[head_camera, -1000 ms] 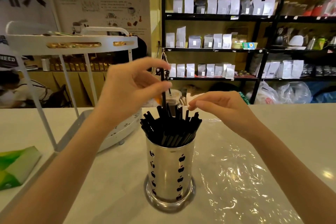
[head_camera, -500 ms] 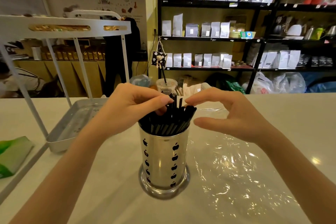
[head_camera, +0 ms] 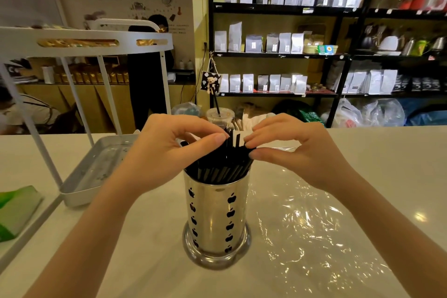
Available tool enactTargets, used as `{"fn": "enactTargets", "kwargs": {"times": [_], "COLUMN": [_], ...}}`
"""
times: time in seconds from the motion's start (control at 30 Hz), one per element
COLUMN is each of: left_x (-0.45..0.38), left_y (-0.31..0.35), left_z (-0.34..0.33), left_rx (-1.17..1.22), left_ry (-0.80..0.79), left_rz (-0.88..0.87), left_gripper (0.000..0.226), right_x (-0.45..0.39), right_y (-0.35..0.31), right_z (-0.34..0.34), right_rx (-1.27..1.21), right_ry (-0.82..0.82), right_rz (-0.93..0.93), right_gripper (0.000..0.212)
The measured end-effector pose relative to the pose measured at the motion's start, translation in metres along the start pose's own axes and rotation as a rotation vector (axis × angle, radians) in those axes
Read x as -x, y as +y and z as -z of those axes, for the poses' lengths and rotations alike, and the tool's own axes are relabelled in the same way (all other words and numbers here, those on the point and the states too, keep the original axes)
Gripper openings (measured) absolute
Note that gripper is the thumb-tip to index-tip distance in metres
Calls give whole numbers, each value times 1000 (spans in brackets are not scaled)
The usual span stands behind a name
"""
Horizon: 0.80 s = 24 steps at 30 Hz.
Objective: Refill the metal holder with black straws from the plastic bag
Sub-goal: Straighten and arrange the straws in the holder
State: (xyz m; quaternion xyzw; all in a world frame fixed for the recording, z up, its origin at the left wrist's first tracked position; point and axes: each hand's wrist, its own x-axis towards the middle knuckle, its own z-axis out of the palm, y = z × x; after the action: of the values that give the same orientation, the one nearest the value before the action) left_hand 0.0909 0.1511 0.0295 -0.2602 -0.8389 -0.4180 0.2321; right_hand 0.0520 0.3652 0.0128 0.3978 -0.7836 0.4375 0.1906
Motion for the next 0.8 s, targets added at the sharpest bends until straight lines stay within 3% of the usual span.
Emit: {"fn": "enactTargets", "kwargs": {"times": [0.27,0.5,0.63,0.8], "left_x": [-6,-14,-15,-21], "left_y": [0,3,2,-2], "left_z": [-2,-8,-3,18], "left_rx": [3,20,110,311], "left_ry": [-22,-44,127,487], "left_rz": [-14,-10,-69,-45], "left_gripper": [29,29,27,20], "right_x": [-23,-56,-61,-49], "right_y": [-22,-38,-30,-4], "right_z": [24,59,65,47], "right_rx": [-88,-227,-350,-431], "right_ry": [139,603,748,662], "right_rz": [59,142,96,-89], "right_gripper": [15,14,16,7]}}
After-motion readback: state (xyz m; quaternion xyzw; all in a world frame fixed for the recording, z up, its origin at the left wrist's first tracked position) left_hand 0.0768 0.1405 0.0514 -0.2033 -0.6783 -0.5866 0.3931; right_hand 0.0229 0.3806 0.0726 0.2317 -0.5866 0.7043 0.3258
